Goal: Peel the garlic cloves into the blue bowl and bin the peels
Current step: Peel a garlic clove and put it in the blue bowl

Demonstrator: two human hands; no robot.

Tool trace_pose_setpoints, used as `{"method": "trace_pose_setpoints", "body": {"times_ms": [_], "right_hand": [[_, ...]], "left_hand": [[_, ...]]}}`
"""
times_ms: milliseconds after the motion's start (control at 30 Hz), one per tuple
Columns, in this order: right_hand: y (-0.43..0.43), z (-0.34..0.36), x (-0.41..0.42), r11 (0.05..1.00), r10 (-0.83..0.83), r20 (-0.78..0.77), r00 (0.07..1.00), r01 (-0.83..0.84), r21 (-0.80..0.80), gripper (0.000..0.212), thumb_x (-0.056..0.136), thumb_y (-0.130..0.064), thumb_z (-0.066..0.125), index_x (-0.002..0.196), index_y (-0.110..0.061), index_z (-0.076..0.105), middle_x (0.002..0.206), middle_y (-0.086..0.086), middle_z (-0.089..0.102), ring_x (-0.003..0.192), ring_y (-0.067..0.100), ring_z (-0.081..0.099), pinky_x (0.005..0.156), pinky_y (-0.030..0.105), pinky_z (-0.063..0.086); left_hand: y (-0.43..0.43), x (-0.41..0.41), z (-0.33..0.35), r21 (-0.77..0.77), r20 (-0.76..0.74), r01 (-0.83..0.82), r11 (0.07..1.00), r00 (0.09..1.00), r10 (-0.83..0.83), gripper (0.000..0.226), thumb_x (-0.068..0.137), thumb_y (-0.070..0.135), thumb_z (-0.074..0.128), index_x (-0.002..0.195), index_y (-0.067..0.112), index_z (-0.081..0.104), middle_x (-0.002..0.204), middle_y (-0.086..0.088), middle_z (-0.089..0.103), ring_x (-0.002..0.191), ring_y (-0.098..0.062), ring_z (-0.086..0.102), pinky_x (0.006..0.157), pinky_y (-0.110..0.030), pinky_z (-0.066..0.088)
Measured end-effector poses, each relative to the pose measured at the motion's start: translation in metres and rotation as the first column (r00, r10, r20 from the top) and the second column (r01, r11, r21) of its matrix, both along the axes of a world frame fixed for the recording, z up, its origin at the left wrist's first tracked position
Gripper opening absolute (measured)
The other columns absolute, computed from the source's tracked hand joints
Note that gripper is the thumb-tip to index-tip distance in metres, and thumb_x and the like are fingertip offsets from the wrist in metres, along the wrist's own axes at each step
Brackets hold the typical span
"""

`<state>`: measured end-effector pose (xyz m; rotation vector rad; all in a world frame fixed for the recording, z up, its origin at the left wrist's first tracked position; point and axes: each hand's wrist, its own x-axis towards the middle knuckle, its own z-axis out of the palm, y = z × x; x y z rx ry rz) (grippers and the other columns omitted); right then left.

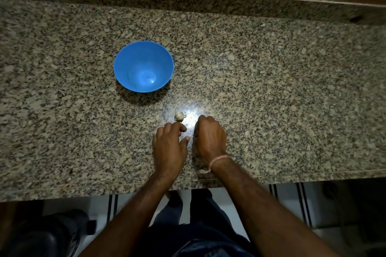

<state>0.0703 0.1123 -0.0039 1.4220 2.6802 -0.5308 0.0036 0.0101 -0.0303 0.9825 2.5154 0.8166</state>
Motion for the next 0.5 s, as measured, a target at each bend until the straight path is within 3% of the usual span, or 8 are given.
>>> {"method": "trace_pose_setpoints", "body": {"times_ms": [67, 133, 200, 233, 300, 400, 500], "right_hand": [[0.01, 0.001, 0.002, 0.992, -0.042, -0.058, 0.997, 0.035, -0.123, 0.014, 0.088, 0.003, 0.063, 0.089, -0.011, 0.067, 0.091, 0.007, 0.068, 0.082, 0.027, 0.065, 0.065, 0.034, 0.045], [0.02, 0.005, 0.011, 0.885, -0.246, -0.225, 0.943, 0.123, -0.45, 0.016, 0.088, 0.001, 0.07, 0.079, -0.013, 0.069, 0.076, 0.0, 0.071, 0.073, 0.018, 0.067, 0.066, 0.031, 0.053], [0.019, 0.015, 0.022, 0.539, -0.569, -0.264, 0.779, 0.11, -0.835, 0.009, 0.094, 0.0, 0.071, 0.087, -0.005, 0.069, 0.07, 0.002, 0.071, 0.066, 0.015, 0.067, 0.065, 0.031, 0.059], [0.017, 0.02, 0.027, 0.336, -0.693, -0.209, 0.69, 0.053, -0.94, 0.006, 0.096, 0.002, 0.067, 0.093, -0.003, 0.068, 0.071, 0.004, 0.072, 0.065, 0.016, 0.067, 0.067, 0.033, 0.062], [0.012, 0.022, 0.032, 0.107, -0.807, -0.104, 0.582, -0.029, -0.994, 0.01, 0.099, 0.004, 0.062, 0.096, -0.004, 0.067, 0.077, 0.008, 0.071, 0.067, 0.015, 0.068, 0.071, 0.032, 0.064], [0.004, 0.024, 0.037, 0.047, -0.871, -0.082, 0.484, -0.084, -0.995, 0.013, 0.099, 0.004, 0.061, 0.093, -0.007, 0.065, 0.083, 0.01, 0.07, 0.068, 0.013, 0.069, 0.067, 0.026, 0.062], [-0.004, 0.028, 0.042, 0.226, -0.84, -0.243, 0.485, -0.094, -0.97, 0.003, 0.097, -0.002, 0.068, 0.099, -0.004, 0.068, 0.092, 0.019, 0.075, 0.079, 0.022, 0.073, 0.079, 0.041, 0.063]], "left_hand": [[0.002, 0.0, 0.002, 0.036, 0.075, -0.031, 0.999, 0.997, 0.028, 0.019, 0.092, 0.026, 0.073, 0.105, 0.033, 0.061, 0.098, 0.015, 0.06, 0.097, -0.016, 0.053, 0.088, -0.043, 0.047], [0.008, 0.0, 0.007, 0.146, 0.327, -0.113, 0.983, 0.943, 0.06, 0.011, 0.095, 0.027, 0.07, 0.102, 0.034, 0.066, 0.095, 0.015, 0.067, 0.092, -0.013, 0.063, 0.082, -0.045, 0.056], [0.013, 0.0, 0.016, 0.201, 0.591, -0.233, 0.951, 0.803, 0.071, 0.008, 0.097, 0.024, 0.069, 0.099, 0.031, 0.071, 0.091, 0.008, 0.074, 0.086, -0.015, 0.072, 0.077, -0.048, 0.063], [0.014, 0.001, 0.019, 0.218, 0.654, -0.27, 0.938, 0.754, 0.065, 0.007, 0.097, 0.022, 0.069, 0.098, 0.028, 0.073, 0.088, 0.003, 0.076, 0.084, -0.018, 0.074, 0.075, -0.048, 0.064], [0.014, 0.002, 0.023, 0.25, 0.706, -0.315, 0.916, 0.707, 0.05, 0.008, 0.097, 0.017, 0.07, 0.094, 0.023, 0.074, 0.086, -0.003, 0.076, 0.082, -0.022, 0.074, 0.074, -0.044, 0.064], [0.014, 0.004, 0.026, 0.252, 0.726, -0.342, 0.905, 0.685, 0.056, 0.01, 0.096, 0.015, 0.071, 0.088, 0.02, 0.075, 0.084, -0.006, 0.076, 0.081, -0.024, 0.073, 0.072, -0.04, 0.062], [0.016, 0.008, 0.034, 0.231, 0.751, -0.379, 0.896, 0.655, 0.084, 0.011, 0.099, 0.018, 0.068, 0.091, 0.014, 0.075, 0.082, -0.007, 0.076, 0.078, -0.023, 0.074, 0.066, -0.035, 0.059]]}}
